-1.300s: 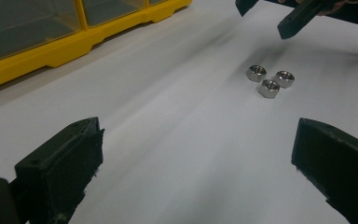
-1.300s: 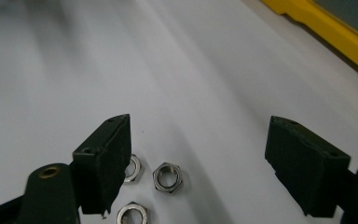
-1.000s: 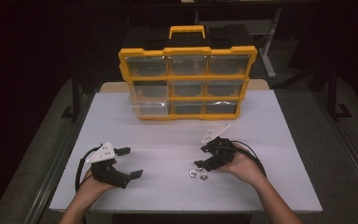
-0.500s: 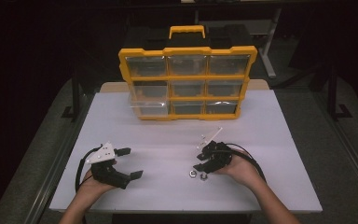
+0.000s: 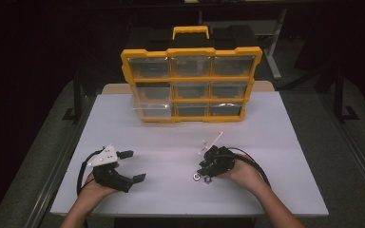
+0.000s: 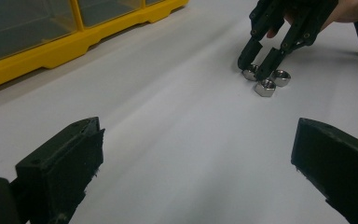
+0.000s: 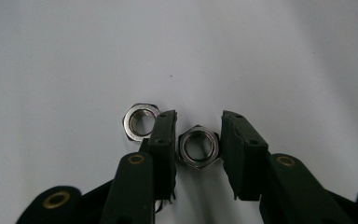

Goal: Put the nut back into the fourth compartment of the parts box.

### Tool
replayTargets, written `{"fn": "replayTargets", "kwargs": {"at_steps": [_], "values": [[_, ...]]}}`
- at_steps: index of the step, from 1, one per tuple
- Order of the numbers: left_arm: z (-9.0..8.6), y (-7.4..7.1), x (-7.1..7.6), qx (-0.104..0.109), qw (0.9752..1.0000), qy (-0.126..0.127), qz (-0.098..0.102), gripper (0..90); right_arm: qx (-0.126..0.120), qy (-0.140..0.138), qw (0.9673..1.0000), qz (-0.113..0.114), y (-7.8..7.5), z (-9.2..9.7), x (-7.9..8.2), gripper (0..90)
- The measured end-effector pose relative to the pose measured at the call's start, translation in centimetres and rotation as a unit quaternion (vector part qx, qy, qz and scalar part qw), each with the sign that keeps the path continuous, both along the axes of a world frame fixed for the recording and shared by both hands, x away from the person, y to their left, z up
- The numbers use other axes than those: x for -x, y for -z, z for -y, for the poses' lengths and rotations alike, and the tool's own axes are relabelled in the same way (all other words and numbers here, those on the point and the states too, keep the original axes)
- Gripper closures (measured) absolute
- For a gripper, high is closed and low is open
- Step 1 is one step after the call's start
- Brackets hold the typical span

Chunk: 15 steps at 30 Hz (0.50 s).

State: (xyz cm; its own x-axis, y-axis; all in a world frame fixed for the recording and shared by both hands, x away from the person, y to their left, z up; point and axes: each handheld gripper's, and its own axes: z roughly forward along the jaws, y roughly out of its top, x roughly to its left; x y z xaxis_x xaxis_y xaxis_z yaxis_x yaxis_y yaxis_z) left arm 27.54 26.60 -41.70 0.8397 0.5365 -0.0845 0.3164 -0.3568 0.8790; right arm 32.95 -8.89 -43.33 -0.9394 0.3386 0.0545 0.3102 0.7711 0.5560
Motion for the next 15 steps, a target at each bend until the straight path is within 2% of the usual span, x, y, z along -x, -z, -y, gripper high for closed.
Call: {"fn": "replayTargets", "kwargs": {"at_steps": [10, 15], "values": [[0.01, 0.01, 0.01, 0.000, 1.0000, 0.000, 0.000, 1.9, 0.005, 0.002, 1.0000, 0.007, -0.05, -0.10, 0.14, 69.0], [0.04, 0.00, 0.03, 0.000, 1.0000, 0.000, 0.000, 1.9, -0.008, 0.006, 0.9999, 0.009, -0.49, 0.24, -0.09, 69.1]]}}
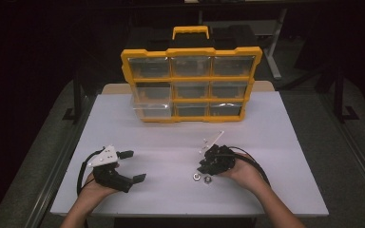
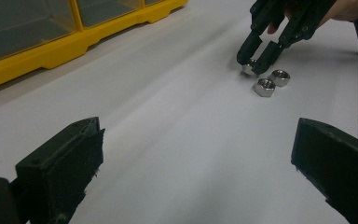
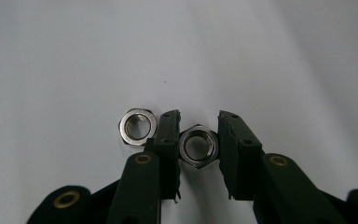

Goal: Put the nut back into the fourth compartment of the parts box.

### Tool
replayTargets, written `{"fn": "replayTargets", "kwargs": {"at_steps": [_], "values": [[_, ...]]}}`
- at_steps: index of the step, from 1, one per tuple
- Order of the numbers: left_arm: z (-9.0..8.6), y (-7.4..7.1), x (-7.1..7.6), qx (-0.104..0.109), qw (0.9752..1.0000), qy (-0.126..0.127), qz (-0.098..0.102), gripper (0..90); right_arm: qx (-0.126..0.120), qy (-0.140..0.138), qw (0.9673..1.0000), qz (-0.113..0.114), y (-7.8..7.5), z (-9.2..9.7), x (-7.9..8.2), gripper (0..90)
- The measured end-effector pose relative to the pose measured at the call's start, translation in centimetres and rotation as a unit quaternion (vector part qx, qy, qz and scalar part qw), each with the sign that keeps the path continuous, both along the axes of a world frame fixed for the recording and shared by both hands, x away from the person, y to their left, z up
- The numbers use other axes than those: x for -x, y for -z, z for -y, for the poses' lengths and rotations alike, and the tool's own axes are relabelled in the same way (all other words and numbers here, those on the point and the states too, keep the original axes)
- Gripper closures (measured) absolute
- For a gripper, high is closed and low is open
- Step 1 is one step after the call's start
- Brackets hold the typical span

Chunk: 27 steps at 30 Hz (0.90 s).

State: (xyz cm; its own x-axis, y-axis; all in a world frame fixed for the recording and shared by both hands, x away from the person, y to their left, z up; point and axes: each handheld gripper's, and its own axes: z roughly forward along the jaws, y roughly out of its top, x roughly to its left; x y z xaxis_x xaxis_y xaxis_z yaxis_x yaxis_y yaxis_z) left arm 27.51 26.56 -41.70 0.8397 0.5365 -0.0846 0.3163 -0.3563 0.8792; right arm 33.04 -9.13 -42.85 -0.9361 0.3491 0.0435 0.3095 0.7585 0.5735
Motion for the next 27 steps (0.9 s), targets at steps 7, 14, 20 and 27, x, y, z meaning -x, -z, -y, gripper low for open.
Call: {"fn": "replayTargets", "kwargs": {"at_steps": [7, 14, 20, 27], "values": [[0.1, 0.0, 0.1, 0.002, 1.0000, 0.001, 0.000, 1.9, -0.015, 0.022, 0.9996, -0.008, -1.3, 0.3, -0.6, 69.2], [0.2, 0.1, 0.1, 0.003, 1.0000, 0.002, 0.000, 1.9, -0.033, 0.052, 0.9979, -0.020, -2.6, 0.3, -1.2, 69.2], [0.3, 0.1, 0.1, 0.004, 1.0000, 0.003, -0.001, 1.9, -0.056, 0.069, 0.9958, -0.024, -3.7, 0.3, -2.0, 69.2], [0.3, 0.1, 0.1, 0.004, 1.0000, 0.004, -0.002, 1.9, -0.073, 0.078, 0.9941, -0.020, -4.9, 0.0, -2.9, 69.2]]}}
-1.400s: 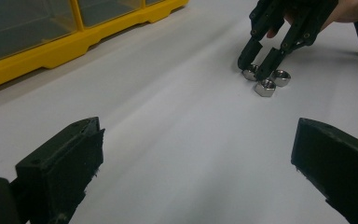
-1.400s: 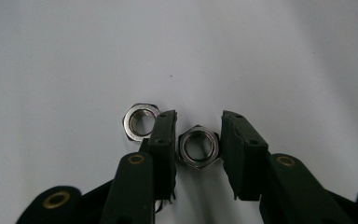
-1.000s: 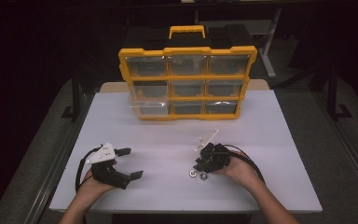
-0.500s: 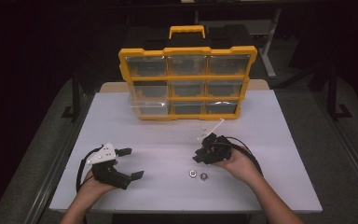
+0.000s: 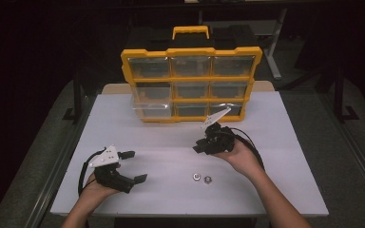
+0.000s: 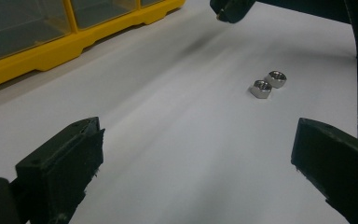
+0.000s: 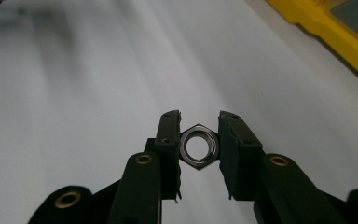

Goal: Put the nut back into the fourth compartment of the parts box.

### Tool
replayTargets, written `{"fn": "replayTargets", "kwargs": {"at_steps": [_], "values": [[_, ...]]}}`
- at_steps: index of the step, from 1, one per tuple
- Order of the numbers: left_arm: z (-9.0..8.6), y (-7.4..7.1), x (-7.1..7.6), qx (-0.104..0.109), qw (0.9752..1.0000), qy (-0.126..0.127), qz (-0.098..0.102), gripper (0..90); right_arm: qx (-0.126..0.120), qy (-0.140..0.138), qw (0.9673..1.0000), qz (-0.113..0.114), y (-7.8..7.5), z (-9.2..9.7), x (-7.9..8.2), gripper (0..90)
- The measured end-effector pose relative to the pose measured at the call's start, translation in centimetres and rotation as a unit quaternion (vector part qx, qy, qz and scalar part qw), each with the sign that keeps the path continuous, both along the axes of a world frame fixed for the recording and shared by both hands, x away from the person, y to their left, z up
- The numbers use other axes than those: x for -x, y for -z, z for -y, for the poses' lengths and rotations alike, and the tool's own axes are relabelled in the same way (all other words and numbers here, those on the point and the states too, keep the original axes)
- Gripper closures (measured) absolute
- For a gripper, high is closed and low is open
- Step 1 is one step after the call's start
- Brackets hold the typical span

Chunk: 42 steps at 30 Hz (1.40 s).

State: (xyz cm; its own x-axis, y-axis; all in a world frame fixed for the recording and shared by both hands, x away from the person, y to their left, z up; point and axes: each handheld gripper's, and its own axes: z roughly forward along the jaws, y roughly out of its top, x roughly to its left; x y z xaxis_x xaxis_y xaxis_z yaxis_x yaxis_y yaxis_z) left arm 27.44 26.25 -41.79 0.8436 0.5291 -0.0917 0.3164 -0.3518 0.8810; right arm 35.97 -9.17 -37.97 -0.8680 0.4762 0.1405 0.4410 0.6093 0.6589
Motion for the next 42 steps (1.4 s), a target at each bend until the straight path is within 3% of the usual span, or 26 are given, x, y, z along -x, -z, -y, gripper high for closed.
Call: {"fn": "replayTargets", "kwargs": {"at_steps": [1, 5, 9, 13, 42], "values": [[0.0, 0.0, 0.0, -0.002, 1.0000, 0.002, 0.002, 1.9, -0.008, 0.005, 0.9999, -0.008, -0.2, -0.1, 0.0, 69.2], [0.0, 0.0, 0.0, -0.003, 1.0000, 0.003, -0.001, 1.9, -0.002, -0.002, 0.9999, 0.012, -1.0, -0.5, -0.4, 69.2], [0.1, 0.0, 0.0, -0.003, 1.0000, 0.003, -0.003, 1.9, -0.008, 0.003, 0.9999, 0.006, -1.8, -0.9, -0.5, 69.2], [0.2, 0.0, 0.1, 0.006, 1.0000, -0.002, -0.006, 1.9, -0.009, 0.001, 0.9999, 0.011, -2.5, -1.2, -1.1, 69.2], [0.2, 0.0, 0.0, 0.000, 1.0000, 0.004, 0.001, 1.9, -0.034, 0.001, 0.9988, 0.035, -9.4, -3.7, -4.7, 69.2]]}}
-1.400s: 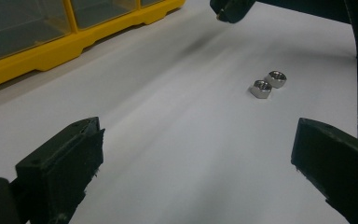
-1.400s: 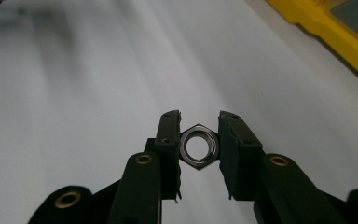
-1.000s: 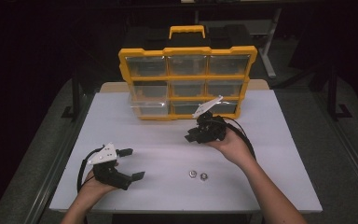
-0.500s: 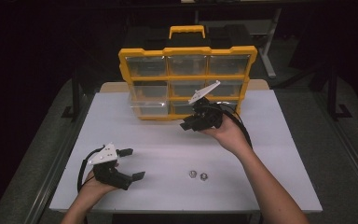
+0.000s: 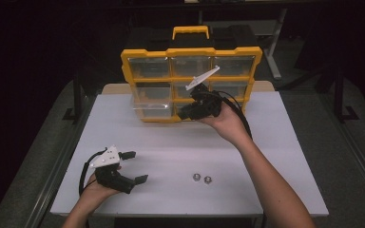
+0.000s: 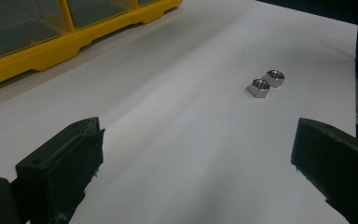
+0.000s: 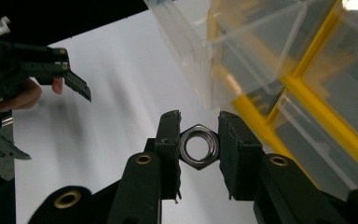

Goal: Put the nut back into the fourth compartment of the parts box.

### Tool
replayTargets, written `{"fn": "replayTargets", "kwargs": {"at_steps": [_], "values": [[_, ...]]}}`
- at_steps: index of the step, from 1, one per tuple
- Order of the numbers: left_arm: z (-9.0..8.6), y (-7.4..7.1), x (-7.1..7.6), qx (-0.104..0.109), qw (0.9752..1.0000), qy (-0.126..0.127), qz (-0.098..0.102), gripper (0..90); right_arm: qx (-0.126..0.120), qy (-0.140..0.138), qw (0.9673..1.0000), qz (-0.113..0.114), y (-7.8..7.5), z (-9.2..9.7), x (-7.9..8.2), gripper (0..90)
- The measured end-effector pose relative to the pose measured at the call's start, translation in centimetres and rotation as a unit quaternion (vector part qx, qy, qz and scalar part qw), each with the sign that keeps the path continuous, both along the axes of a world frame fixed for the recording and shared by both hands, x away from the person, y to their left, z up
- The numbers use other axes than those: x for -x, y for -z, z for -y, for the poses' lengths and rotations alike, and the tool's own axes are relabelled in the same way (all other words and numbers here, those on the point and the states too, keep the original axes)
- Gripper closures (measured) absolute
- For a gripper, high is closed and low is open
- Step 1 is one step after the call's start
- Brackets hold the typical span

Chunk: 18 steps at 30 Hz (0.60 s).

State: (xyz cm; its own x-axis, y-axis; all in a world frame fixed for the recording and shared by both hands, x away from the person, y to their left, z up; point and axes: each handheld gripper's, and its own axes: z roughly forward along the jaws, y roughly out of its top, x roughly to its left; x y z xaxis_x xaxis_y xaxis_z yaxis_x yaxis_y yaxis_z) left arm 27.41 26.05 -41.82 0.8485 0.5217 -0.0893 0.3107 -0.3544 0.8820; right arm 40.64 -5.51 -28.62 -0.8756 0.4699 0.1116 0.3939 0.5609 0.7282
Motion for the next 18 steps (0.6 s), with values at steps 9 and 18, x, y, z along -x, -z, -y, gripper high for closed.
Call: {"fn": "replayTargets", "kwargs": {"at_steps": [9, 18], "values": [[0.0, -0.1, -0.1, -0.005, 1.0000, 0.006, 0.006, 1.9, -0.007, -0.004, 0.9999, 0.011, -2.4, -1.1, -0.9, 69.2], [0.0, -0.1, 0.0, -0.001, 1.0000, 0.005, 0.005, 1.9, -0.013, -0.004, 0.9997, 0.019, -4.3, -2.6, -2.0, 69.1]]}}
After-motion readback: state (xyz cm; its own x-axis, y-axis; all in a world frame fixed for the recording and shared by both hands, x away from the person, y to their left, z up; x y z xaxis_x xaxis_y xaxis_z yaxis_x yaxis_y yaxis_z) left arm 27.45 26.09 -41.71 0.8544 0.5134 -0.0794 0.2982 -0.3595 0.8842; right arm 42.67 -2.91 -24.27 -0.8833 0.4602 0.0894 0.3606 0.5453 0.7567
